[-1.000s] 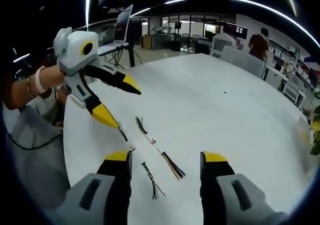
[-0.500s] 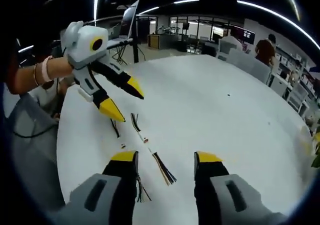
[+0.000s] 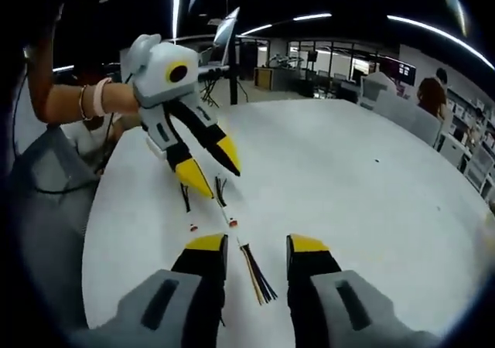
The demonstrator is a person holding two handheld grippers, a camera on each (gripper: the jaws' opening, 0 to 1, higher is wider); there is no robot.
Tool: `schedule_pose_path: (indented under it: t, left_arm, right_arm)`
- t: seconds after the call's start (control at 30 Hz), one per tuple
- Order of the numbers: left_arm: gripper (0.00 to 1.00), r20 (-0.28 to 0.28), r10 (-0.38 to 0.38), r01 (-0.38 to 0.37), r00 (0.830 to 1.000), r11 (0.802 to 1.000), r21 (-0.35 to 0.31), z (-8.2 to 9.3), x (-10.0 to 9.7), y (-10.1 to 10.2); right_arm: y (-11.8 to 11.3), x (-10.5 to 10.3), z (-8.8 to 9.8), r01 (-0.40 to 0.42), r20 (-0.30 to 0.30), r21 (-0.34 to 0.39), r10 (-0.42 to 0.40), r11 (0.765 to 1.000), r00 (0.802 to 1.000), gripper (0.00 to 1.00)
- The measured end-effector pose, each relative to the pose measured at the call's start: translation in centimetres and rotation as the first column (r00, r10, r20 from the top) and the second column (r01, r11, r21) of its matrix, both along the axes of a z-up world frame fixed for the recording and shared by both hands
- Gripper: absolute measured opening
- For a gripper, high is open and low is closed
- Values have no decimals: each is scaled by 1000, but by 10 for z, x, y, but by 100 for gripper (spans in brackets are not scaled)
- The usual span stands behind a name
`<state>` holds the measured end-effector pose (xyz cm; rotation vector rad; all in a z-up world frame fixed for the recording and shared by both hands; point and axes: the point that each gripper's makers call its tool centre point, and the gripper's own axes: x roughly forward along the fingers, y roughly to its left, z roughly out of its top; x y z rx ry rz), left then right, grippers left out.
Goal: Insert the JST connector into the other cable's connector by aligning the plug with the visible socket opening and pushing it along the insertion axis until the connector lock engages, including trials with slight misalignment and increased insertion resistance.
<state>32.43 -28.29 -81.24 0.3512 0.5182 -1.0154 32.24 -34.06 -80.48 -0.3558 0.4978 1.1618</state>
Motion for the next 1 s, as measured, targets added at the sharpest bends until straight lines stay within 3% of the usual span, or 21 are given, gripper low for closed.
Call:
schedule_pose_path:
  t: [0.13,0.2,0.3,0.43,0.57,0.73,1.0]
  left_arm:
    - [15,15,-48,49,999,998,-26,-2,-4,-6]
    - [15,52,-74,74,996,997,1,-6,-3,-6]
    - [14,31,-73,74,997,997,-17,-8,-3,-7]
    - [14,57,-105,105,993,994,5,-13,-2,-8]
    - [13,45,-119,119,992,993,-11,-17,0,-10]
    - [11,52,-136,135,989,991,22,-24,1,-8]
    - [9,21,-167,167,986,986,4,-29,-6,-14]
  right_arm:
    - [8,-5,-5,-66,6,16,66,998,998,21]
    - [10,-7,-11,-77,-28,24,77,997,997,21]
    - [10,-7,-17,-86,-27,20,87,996,996,19]
    - [11,-8,-20,-104,-25,27,104,994,994,15]
    - [10,-5,-23,-103,-34,37,105,994,994,11]
    - [10,-3,-27,-105,-34,33,106,994,994,13]
    - [14,-6,-36,-137,-32,17,138,990,990,11]
